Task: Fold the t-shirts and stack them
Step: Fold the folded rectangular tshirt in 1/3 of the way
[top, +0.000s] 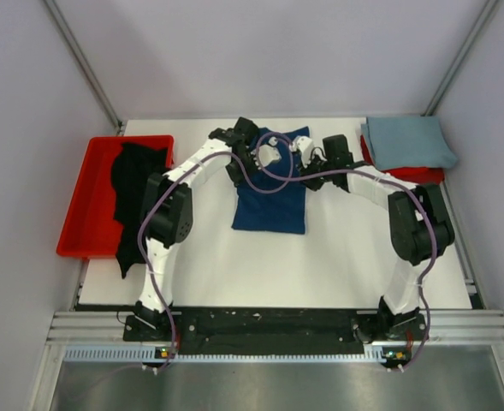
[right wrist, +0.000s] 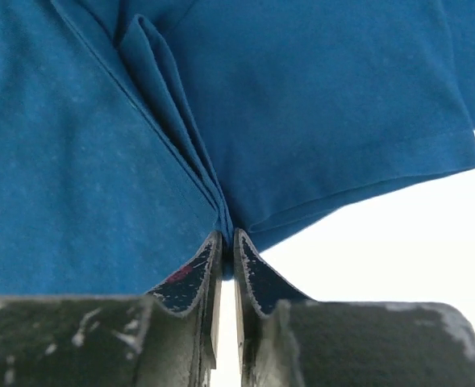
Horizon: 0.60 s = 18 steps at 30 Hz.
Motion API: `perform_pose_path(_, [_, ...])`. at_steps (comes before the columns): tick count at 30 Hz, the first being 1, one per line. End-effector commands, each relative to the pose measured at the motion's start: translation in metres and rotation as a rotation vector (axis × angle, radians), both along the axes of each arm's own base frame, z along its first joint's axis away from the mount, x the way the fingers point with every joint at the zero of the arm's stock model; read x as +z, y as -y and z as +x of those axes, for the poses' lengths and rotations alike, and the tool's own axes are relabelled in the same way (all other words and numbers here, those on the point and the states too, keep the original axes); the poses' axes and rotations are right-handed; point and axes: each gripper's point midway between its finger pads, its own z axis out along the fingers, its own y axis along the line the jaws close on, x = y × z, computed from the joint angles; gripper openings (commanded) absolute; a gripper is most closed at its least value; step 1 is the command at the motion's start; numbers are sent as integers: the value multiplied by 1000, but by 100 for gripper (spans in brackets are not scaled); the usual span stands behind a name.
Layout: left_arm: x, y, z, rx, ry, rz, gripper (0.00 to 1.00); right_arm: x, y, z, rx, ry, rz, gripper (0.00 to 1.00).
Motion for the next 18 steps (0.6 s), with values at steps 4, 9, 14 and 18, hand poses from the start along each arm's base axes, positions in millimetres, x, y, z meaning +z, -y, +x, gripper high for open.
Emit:
perform_pose_path(4, [17,-1,59,93,236,20,31,9,38,47,-206,45,-84,26])
perform_pose_path(9, [80,-11,95,203,363,-86,49,70,41,46,-202,156,-5,37])
perform_pose_path(14, [106,11,36,24,220,-274,53,63,13,-38,176,357,-156,48])
perform_pose_path(18, [83,23,-60,-254,-17,-358,43,27,-4,-103,462,377,-303,52])
